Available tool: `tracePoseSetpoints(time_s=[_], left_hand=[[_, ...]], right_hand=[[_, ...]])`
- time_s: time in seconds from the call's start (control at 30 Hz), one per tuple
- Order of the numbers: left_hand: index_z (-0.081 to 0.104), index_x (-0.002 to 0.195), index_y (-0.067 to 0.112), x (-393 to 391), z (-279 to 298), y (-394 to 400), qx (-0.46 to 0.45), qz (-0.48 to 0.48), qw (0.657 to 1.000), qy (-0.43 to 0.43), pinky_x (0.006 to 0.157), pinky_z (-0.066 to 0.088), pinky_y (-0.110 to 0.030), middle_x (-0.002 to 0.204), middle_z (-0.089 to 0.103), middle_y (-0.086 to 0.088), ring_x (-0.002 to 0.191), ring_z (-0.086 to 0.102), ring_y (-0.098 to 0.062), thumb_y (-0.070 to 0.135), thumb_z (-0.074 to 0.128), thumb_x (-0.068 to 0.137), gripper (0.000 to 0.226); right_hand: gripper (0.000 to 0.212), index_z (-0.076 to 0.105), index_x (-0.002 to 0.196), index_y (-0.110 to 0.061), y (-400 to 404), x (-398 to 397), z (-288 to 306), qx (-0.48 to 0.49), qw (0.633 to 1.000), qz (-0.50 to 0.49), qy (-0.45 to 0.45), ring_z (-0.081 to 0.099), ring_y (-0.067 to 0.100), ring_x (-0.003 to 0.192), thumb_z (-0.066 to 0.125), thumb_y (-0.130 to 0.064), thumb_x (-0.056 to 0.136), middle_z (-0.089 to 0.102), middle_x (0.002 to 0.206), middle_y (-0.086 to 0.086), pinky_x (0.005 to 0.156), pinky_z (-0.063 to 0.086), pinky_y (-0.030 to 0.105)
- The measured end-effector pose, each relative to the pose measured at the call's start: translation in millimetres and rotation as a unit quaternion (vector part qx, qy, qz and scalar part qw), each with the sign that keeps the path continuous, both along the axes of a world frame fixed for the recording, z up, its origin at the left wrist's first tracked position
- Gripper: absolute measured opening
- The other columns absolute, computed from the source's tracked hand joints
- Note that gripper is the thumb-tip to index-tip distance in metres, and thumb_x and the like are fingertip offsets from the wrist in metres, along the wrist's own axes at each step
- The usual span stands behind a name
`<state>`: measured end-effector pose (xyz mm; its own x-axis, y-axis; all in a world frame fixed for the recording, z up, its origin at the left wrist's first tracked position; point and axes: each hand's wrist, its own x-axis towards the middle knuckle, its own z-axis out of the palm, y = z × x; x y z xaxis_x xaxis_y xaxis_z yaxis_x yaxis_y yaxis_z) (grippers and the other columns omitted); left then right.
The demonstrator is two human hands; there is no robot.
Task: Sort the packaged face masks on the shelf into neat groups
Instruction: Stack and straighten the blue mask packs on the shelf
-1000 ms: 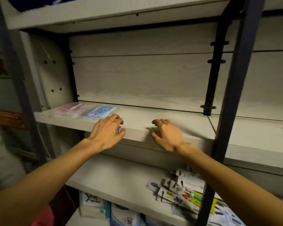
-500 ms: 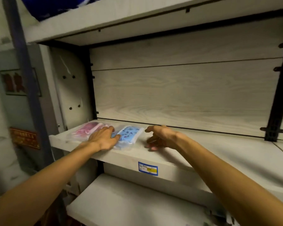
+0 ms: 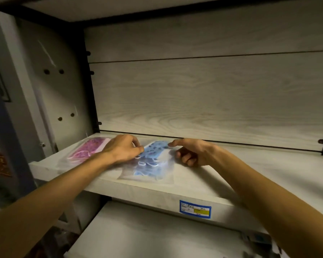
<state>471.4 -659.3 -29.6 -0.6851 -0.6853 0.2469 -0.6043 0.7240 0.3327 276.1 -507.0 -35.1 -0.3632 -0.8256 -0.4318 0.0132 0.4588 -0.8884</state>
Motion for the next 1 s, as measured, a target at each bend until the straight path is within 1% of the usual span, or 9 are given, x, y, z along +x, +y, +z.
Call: tracePoseSetpoints(time_s=[0.13,0.27,0.4,0.53,0.63,0.7,0.77,0.9,1.0], left_hand=[[0.074,0.089,0.03,1,-2,-12,-0.003,-0.036,0.999,-0.032,0.081,0.057,-0.035,0.099,0.074,0.007,0.091,0.068,-0.016,0.041,0.071,0.083,0.013],[0.071,0.1,0.028,0,-5,-18,-0.013,-0.063,0.996,-0.064,0.087,0.056,-0.036,0.108,0.072,0.004,0.099,0.067,-0.022,0.046,0.069,0.082,0.026],[0.069,0.102,0.025,-4,-7,-21,0.007,-0.092,0.994,-0.049,0.085,0.055,-0.035,0.107,0.072,0.002,0.098,0.066,-0.022,0.044,0.07,0.082,0.027],[0.07,0.098,0.024,-13,-7,-24,0.046,-0.11,0.993,-0.011,0.087,0.056,-0.035,0.098,0.074,0.005,0.096,0.068,-0.019,0.039,0.072,0.082,0.021],[0.069,0.094,0.021,-25,-12,-22,0.218,-0.128,0.964,0.083,0.078,0.058,-0.036,0.087,0.071,0.002,0.085,0.067,-0.018,0.025,0.074,0.085,0.011],[0.068,0.103,0.02,-35,-15,-20,0.278,-0.126,0.942,0.136,0.079,0.056,-0.035,0.097,0.069,-0.002,0.09,0.065,-0.02,0.021,0.076,0.086,0.019],[0.061,0.126,0.017,-46,-17,-18,0.223,-0.118,0.954,0.162,0.096,0.052,-0.035,0.118,0.065,-0.002,0.108,0.063,-0.02,0.024,0.079,0.084,0.047],[0.044,0.139,0.015,-65,-12,0,0.298,-0.103,0.921,0.231,0.105,0.049,-0.042,0.129,0.058,-0.003,0.116,0.061,-0.022,0.033,0.08,0.082,0.069],[0.06,0.117,0.016,-79,-3,16,0.427,-0.154,0.866,0.21,0.09,0.059,-0.036,0.112,0.069,-0.006,0.098,0.068,-0.016,0.031,0.074,0.09,0.034]], right_hand=[[0.028,0.071,0.083,-0.014,-5,13,2,0.003,0.987,-0.041,0.158,0.036,0.011,0.041,0.078,-0.041,0.081,0.053,0.059,0.003,0.039,0.024,0.017],[0.032,0.074,0.1,-0.006,-12,24,5,-0.027,0.979,-0.068,0.189,0.059,0.019,0.056,0.076,-0.034,0.084,0.067,0.077,0.007,0.049,0.046,0.022],[0.029,0.069,0.102,0.004,-19,35,7,-0.074,0.984,-0.107,0.124,0.059,0.024,0.054,0.073,-0.022,0.088,0.064,0.065,0.009,0.052,0.048,0.03],[0.043,0.062,0.129,0.0,-10,35,5,-0.093,0.988,-0.117,-0.041,0.058,0.034,0.095,0.069,-0.015,0.089,0.063,0.109,0.02,0.078,0.051,0.042],[0.033,0.062,0.125,-0.003,4,31,11,-0.137,0.98,-0.072,-0.125,0.071,0.033,0.088,0.058,-0.008,0.092,0.072,0.109,0.02,0.073,0.061,0.046],[0.031,0.063,0.122,-0.001,13,24,13,-0.15,0.978,-0.086,-0.117,0.072,0.036,0.091,0.055,-0.004,0.091,0.072,0.111,0.023,0.08,0.06,0.051],[0.032,0.064,0.12,0.0,23,14,12,-0.167,0.974,-0.124,-0.093,0.07,0.034,0.099,0.057,0.0,0.088,0.071,0.117,0.022,0.091,0.058,0.048],[0.012,0.067,0.088,-0.006,50,-4,12,-0.203,0.961,-0.176,-0.058,0.059,0.013,0.058,0.056,-0.001,0.091,0.064,0.072,0.006,0.053,0.049,0.025],[0.016,0.065,0.082,-0.009,65,-22,11,-0.2,0.955,-0.218,-0.035,0.039,0.009,0.054,0.054,-0.005,0.093,0.048,0.064,-0.002,0.054,0.03,0.022]])
